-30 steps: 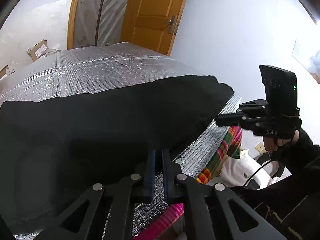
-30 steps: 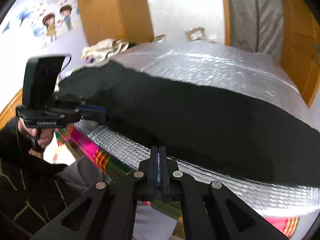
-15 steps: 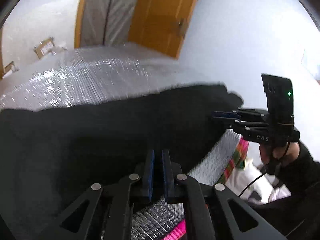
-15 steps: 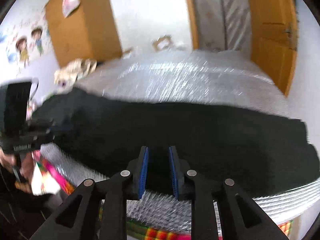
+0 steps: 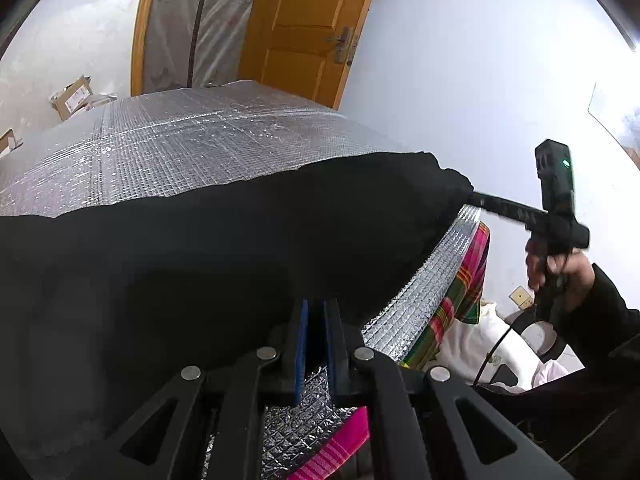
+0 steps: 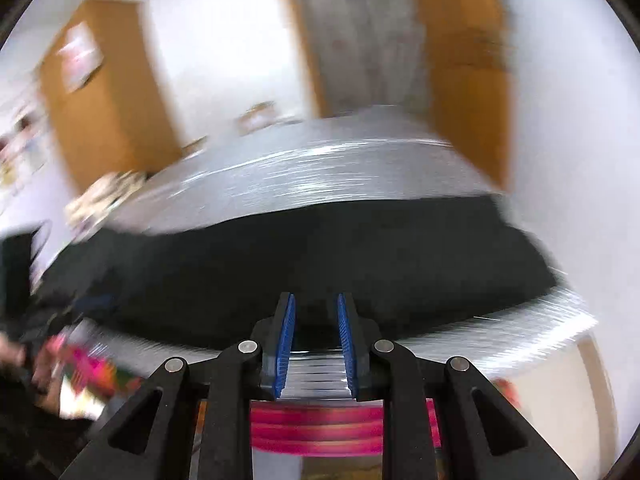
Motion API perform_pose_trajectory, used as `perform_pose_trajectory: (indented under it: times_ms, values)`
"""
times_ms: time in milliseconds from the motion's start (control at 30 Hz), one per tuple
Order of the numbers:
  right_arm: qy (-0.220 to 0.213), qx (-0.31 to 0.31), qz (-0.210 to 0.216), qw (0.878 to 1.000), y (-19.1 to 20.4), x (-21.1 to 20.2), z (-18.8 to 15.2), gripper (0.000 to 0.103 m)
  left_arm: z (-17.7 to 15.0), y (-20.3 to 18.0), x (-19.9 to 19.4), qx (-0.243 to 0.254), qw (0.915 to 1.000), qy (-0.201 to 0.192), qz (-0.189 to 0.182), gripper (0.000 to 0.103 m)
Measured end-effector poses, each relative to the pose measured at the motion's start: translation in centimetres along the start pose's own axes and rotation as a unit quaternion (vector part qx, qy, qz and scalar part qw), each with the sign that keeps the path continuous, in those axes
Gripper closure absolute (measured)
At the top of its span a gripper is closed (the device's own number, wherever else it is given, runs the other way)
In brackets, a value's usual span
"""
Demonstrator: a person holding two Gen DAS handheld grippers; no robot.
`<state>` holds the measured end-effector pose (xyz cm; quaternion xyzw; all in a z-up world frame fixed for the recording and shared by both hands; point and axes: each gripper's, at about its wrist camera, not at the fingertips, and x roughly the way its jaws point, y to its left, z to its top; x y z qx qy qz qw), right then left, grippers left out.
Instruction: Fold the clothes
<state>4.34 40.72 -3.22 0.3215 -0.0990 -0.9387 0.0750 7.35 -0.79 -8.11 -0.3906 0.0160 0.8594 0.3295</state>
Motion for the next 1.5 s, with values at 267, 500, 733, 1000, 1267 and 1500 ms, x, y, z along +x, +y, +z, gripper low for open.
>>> perform_pose_trajectory:
  times_ms: [267, 500, 733, 1000, 1267, 1500]
  values:
    - [-0.038, 0.208, -0.063, 0.975, -10.0, -2.7, 0.3, 0.073, 0.0, -0.3, 0.3, -0.003, 1.0000, -0.001, 0.000, 0.096]
    - [-0.019, 0.192, -0.074, 0.978, -10.1, -0.8, 1.5, 0.071, 0.5, -0.5, 0.3, 0.002, 1.0000, -0.008, 0.003, 0.096]
    - [0.002, 0.191, -0.093, 0.977, -10.4, 0.2, 1.8, 0.071, 0.7, -0.6, 0.7, 0.002, 1.0000, -0.006, 0.001, 0.096]
    - [-0.023, 0.182, -0.089, 0.979, -9.7, -0.5, 2.4, 0.094, 1.1, -0.5, 0.9, 0.001, 1.0000, -0.005, 0.003, 0.096]
    - [-0.041, 0.195, -0.082, 0.977, -10.2, -2.3, 2.2, 0.095, 1.5, -0.7, 1.6, 0.007, 1.0000, 0.002, -0.003, 0.096]
    - [-0.010, 0.237, -0.078, 0.968, -12.1, -0.6, 0.9, 0.092, 1.5, -1.0, 2.0, 0.011, 0.9999, 0.006, -0.006, 0.096]
